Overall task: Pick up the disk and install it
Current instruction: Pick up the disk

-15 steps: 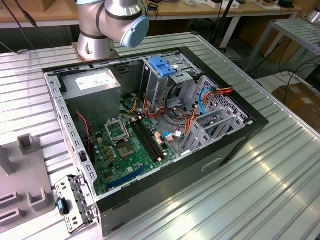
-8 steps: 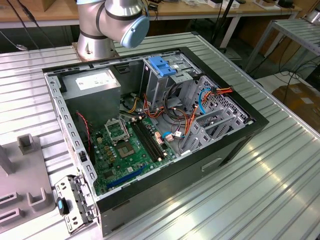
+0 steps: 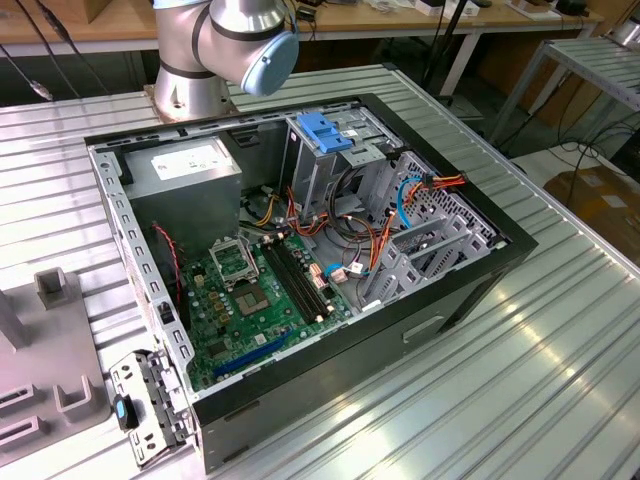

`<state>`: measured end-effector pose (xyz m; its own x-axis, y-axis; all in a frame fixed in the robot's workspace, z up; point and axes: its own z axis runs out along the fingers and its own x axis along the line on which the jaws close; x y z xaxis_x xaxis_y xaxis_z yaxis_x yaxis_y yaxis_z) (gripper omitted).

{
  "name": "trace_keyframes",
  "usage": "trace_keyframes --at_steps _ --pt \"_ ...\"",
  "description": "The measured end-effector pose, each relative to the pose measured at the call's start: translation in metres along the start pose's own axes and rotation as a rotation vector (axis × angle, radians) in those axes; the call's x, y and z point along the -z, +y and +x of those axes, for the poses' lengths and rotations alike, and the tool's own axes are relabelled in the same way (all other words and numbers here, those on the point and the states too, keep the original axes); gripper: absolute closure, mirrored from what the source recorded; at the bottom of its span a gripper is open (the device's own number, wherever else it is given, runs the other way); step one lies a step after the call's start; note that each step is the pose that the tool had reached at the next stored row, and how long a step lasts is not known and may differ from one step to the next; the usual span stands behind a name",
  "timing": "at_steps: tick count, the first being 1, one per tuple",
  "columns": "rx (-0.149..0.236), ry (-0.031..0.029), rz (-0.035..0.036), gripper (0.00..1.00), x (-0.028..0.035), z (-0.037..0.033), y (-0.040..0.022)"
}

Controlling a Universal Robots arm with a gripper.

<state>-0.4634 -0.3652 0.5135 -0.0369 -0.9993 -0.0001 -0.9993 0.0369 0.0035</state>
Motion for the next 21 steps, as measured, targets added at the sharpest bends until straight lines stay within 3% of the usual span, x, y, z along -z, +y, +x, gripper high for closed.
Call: trace_keyframes --at_steps 4,8,21 --pt "0.000 0.0001 -0.0001 0.63 0.0001 0.0000 0.0000" --pt "0.000 0.0001 -0.0002 0.63 0.0002 -0.0002 -0.0048" --pt "0.000 0.0000 0.0000 0.63 0.0002 -0.0014 -0.0396"
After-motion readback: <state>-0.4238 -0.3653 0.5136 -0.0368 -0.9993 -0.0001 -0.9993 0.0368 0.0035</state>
